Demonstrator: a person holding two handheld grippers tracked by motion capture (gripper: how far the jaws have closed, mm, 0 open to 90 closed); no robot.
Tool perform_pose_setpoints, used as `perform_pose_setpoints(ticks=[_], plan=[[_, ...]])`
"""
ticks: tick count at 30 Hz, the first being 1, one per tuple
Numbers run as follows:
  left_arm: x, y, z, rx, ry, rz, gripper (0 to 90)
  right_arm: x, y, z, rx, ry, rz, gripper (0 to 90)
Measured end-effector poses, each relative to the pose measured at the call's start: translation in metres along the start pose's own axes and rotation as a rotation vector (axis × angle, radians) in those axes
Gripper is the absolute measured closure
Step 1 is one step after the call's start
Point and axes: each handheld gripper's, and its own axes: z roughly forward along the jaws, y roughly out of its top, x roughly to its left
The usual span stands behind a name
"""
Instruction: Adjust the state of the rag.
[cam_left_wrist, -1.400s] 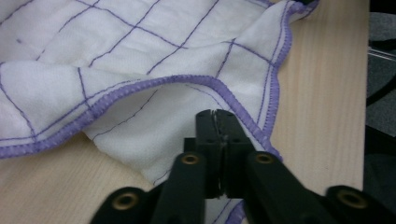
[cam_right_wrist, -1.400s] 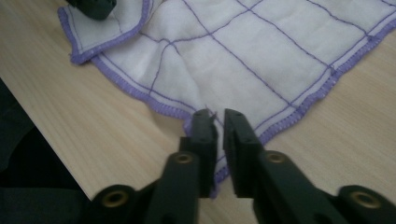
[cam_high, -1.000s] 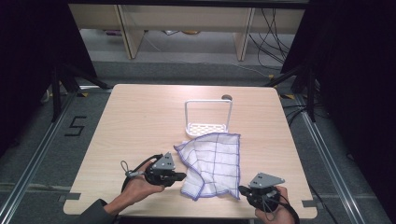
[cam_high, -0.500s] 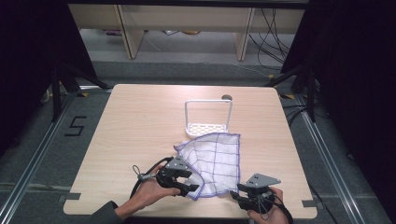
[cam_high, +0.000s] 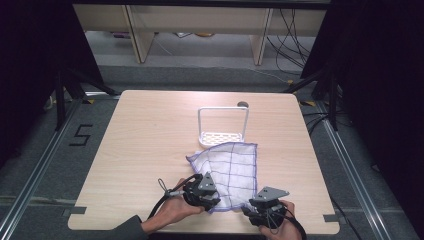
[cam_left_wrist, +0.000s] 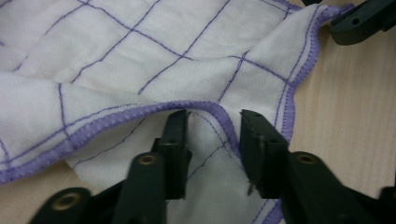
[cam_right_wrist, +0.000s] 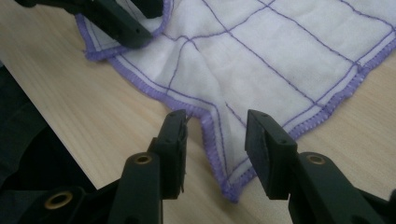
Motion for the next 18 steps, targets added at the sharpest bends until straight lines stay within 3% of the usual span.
perform_pose_setpoints(ticks=[3, 4, 7, 8, 11, 12, 13, 17, 18], plan=[[0.000, 0.000, -0.003, -0.025, 0.024, 0.026, 83.1, -0.002, 0.001, 0.001, 0.001, -0.001, -0.042, 70.2], [0.001, -0.001, -0.004, -0.031, 0.018, 0.026, 86.8, -0.002, 0.001, -0.001, 0.013, 0.005, -0.062, 81.2], [0.006, -0.002, -0.012, -0.042, 0.001, 0.032, 87.8, -0.001, 0.001, -0.002, 0.017, 0.002, -0.074, 86.7], [0.007, -0.003, -0.016, -0.061, 0.010, 0.017, 88.1, -0.001, 0.000, -0.001, -0.010, -0.005, -0.087, 87.5], [0.013, -0.009, -0.033, -0.124, -0.018, -0.043, 88.2, 0.001, 0.000, -0.008, 0.024, -0.005, -0.100, 88.2], [0.016, -0.012, -0.041, -0.135, -0.030, -0.046, 88.3, 0.001, -0.001, -0.010, 0.021, -0.008, -0.119, 88.3], [0.018, -0.018, -0.052, -0.163, -0.049, -0.080, 88.3, 0.001, -0.004, -0.019, 0.027, -0.019, -0.125, 88.4], [0.022, -0.043, -0.081, -0.192, -0.080, -0.163, 88.3, -0.002, -0.012, -0.036, 0.019, -0.039, -0.116, 88.4], [0.022, -0.050, -0.084, -0.195, -0.094, -0.189, 88.2, -0.002, -0.018, -0.045, 0.017, -0.039, -0.081, 88.4]])
